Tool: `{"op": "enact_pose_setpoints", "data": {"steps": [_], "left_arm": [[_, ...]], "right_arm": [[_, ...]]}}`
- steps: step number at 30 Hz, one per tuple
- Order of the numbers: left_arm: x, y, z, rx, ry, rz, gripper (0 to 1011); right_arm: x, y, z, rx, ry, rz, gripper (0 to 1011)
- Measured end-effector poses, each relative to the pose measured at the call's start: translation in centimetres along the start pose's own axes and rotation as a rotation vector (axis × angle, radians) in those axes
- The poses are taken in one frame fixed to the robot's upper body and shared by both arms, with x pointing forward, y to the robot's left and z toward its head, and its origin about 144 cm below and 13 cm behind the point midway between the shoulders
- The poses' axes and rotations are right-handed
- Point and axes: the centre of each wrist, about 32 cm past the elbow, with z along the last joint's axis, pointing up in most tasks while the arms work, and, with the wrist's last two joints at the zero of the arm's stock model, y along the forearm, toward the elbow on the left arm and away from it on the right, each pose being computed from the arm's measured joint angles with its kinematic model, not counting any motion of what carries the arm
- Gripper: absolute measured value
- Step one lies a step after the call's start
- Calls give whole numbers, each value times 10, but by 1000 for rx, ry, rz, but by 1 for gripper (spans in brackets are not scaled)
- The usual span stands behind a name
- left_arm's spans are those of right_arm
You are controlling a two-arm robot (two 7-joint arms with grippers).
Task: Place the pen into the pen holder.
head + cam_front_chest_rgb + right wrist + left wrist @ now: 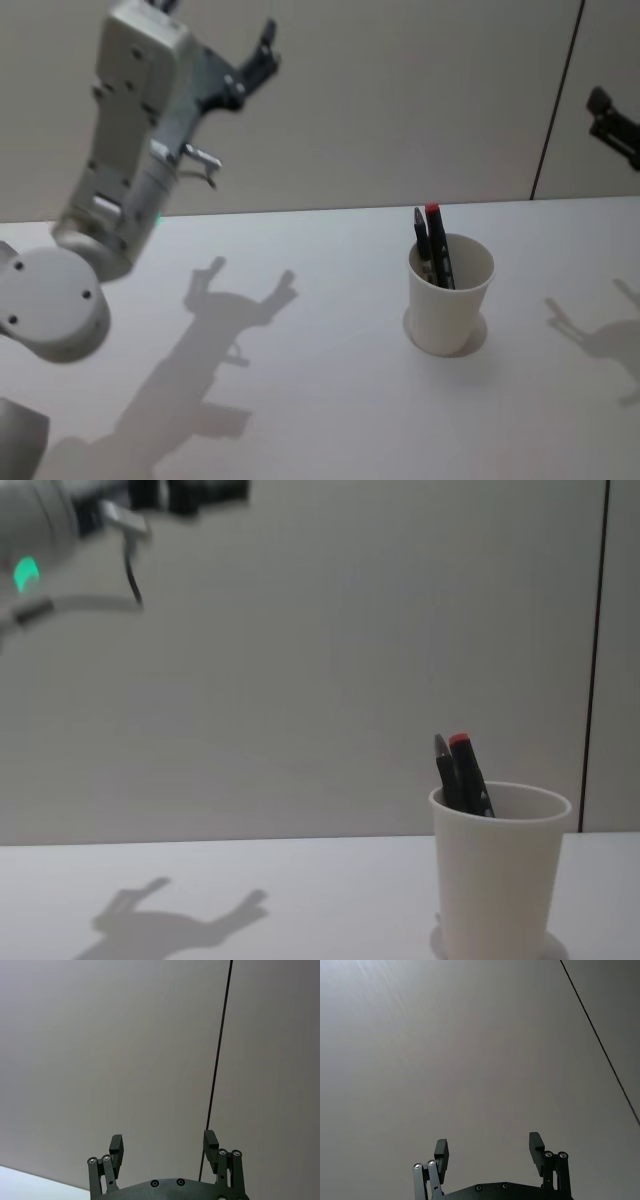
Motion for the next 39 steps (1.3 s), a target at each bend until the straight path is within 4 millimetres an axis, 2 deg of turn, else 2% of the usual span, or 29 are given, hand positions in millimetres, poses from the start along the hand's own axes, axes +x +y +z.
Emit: {"op": "enact_pose_setpoints", "data": {"steps": [8,13,30,39], "left_arm": [[-36,18,-41,163,132,-105,1001],[-52,28,-58,235,186,-147,1001],[-58,33,-64,262,207,-162,1001],[-58,33,-64,262,207,-162,1001]], "right_arm": [[-14,-1,-23,-39,21,0,1001],[-23,-2,-35,-63,32,1,1001],[-62,-7,-77,-150,77,15,1001],[-70,-8,-83,-166,85,20,1001]]}}
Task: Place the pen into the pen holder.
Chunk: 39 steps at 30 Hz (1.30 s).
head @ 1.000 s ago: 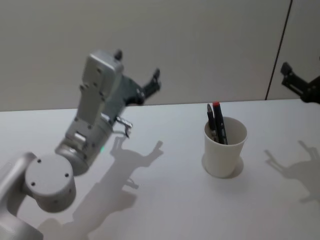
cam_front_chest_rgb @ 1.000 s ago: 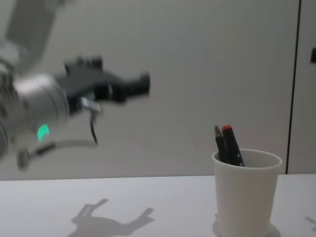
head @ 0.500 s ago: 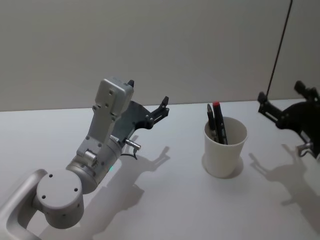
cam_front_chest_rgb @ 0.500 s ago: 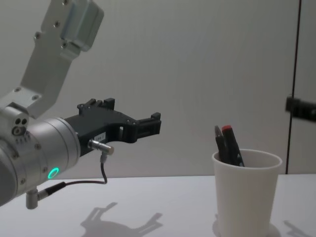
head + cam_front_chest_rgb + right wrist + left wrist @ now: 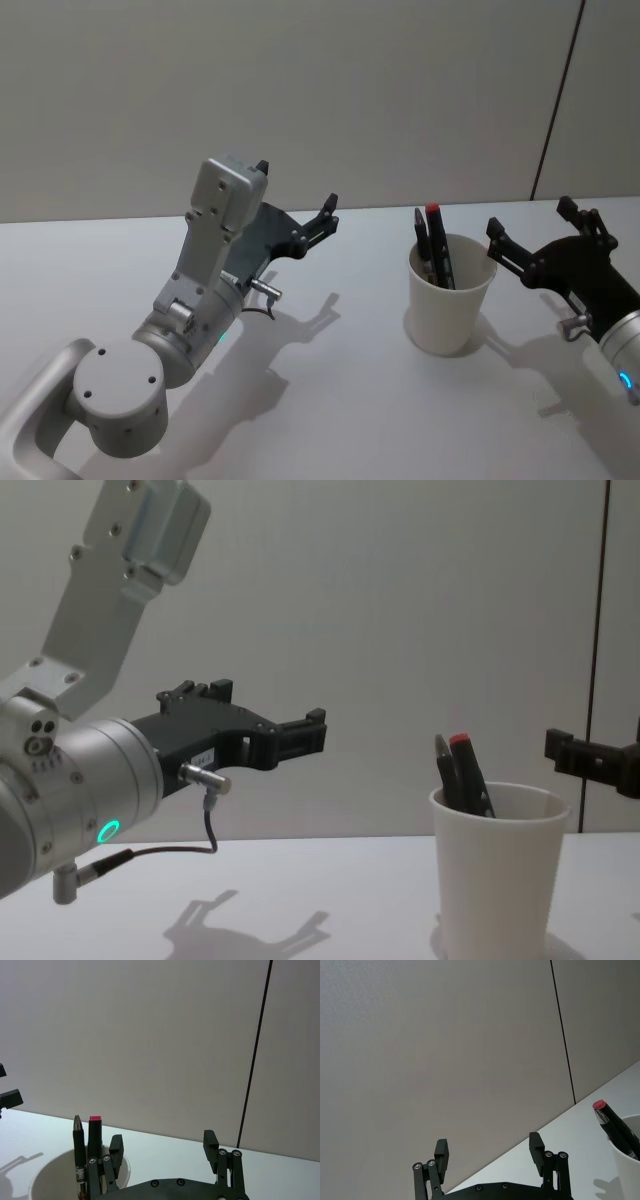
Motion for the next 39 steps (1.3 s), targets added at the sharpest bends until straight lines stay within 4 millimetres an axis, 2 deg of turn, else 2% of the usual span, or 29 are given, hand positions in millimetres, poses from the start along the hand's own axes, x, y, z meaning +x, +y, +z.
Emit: {"op": "enact_pose_setpoints", "data": {"steps": [39], "left_arm": [[0,0,0,0,0,0,1001]], "right_arm": [[0,0,0,1,0,0,1001]]}}
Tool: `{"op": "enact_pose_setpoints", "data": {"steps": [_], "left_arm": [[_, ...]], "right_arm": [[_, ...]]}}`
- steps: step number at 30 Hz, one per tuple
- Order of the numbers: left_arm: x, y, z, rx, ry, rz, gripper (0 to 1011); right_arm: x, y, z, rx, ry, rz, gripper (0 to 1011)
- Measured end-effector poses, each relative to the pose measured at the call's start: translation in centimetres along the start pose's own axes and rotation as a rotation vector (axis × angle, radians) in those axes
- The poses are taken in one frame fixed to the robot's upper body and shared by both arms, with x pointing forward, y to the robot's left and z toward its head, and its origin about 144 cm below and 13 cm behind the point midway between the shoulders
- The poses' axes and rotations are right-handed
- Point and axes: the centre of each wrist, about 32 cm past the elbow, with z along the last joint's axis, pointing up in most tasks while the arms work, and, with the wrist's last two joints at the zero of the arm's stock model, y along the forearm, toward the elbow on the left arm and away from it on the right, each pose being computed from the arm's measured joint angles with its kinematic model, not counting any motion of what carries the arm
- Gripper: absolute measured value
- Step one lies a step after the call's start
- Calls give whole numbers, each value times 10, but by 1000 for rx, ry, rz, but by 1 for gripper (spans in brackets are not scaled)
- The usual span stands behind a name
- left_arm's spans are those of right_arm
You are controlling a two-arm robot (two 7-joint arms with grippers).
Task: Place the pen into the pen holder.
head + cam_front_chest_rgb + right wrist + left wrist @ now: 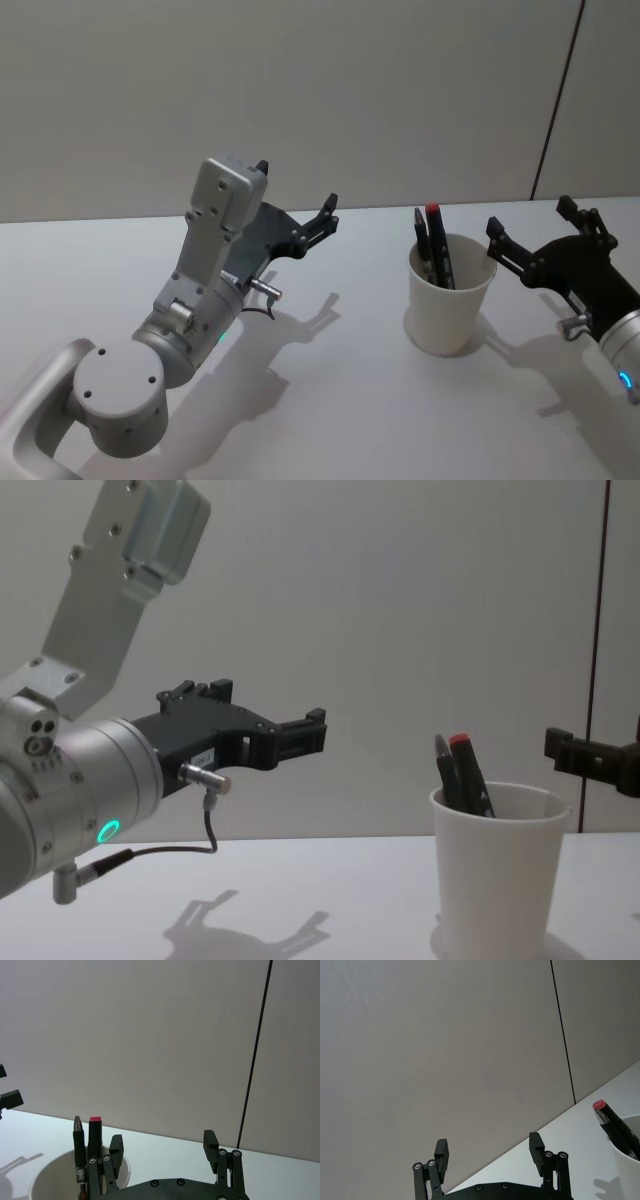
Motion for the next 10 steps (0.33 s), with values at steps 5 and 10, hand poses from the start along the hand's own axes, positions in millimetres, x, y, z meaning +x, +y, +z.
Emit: {"op": "enact_pose_setpoints", "data": {"steps": [5,10], "left_arm": [[0,0,0,0,0,0,1001],[0,0,0,0,0,0,1001]], "right_arm": [[0,0,0,0,0,0,1001],[0,0,0,0,0,0,1001]]}}
